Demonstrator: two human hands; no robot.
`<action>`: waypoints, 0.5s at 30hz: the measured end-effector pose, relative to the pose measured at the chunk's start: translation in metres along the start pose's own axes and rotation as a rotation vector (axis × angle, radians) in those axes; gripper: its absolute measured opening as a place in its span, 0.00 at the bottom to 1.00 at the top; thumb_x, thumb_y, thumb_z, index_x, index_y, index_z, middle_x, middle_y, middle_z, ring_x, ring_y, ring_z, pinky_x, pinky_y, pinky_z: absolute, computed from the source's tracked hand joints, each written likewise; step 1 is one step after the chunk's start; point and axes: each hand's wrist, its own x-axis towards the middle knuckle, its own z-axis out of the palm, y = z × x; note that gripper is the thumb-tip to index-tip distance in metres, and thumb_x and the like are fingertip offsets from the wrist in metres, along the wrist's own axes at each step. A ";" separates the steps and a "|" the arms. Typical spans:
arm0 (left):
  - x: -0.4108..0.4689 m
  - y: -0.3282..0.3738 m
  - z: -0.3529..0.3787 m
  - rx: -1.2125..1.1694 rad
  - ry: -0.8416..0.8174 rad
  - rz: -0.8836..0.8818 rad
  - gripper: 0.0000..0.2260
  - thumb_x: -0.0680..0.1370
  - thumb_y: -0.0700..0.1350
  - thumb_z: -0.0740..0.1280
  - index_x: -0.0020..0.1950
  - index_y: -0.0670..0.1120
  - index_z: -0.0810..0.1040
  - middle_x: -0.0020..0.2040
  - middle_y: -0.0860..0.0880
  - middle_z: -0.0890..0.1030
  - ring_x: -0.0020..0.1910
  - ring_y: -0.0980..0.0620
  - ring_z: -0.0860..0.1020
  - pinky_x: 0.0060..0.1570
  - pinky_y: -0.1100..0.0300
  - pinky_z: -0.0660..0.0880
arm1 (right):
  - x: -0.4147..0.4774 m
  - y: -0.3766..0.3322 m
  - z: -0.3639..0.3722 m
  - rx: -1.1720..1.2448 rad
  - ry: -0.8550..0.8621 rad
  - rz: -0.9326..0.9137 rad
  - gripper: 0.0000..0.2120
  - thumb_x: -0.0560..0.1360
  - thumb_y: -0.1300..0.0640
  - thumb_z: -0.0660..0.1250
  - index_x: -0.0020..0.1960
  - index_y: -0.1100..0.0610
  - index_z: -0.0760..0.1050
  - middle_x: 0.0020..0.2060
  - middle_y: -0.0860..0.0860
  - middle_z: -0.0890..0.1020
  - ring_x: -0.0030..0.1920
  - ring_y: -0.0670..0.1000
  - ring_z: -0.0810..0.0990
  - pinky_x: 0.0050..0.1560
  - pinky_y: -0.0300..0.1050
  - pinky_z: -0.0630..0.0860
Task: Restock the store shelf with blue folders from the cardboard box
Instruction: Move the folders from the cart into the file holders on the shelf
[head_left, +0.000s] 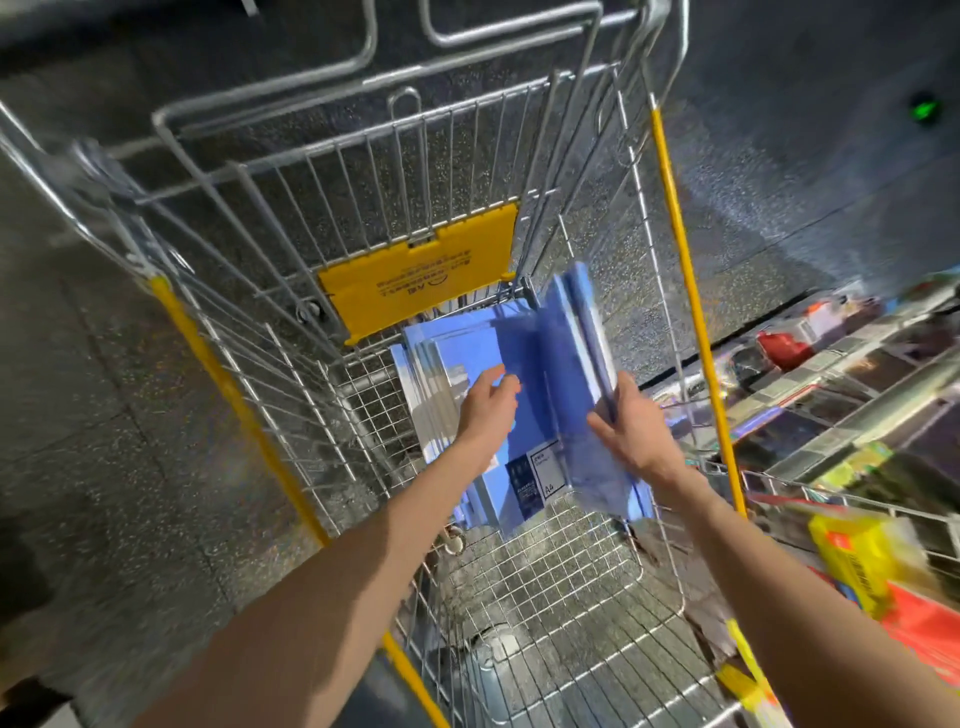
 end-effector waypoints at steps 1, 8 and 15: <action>-0.008 0.000 0.001 0.043 0.002 0.015 0.19 0.84 0.49 0.59 0.76 0.50 0.68 0.60 0.49 0.80 0.52 0.48 0.79 0.46 0.57 0.74 | -0.007 -0.003 -0.013 0.023 0.017 0.007 0.14 0.77 0.57 0.70 0.48 0.61 0.65 0.34 0.51 0.73 0.35 0.55 0.72 0.38 0.47 0.61; -0.043 0.003 0.009 0.241 0.048 0.098 0.22 0.83 0.53 0.63 0.75 0.47 0.69 0.66 0.44 0.78 0.57 0.44 0.79 0.63 0.52 0.74 | -0.048 -0.002 -0.060 0.359 -0.090 -0.053 0.25 0.67 0.41 0.69 0.56 0.58 0.78 0.50 0.54 0.85 0.50 0.55 0.84 0.54 0.55 0.80; -0.094 0.001 0.003 0.331 0.164 0.157 0.36 0.72 0.68 0.61 0.67 0.41 0.77 0.64 0.40 0.80 0.61 0.41 0.79 0.57 0.53 0.72 | -0.154 -0.004 -0.089 0.737 -0.082 -0.154 0.09 0.77 0.69 0.66 0.53 0.58 0.78 0.38 0.46 0.85 0.37 0.45 0.83 0.37 0.41 0.78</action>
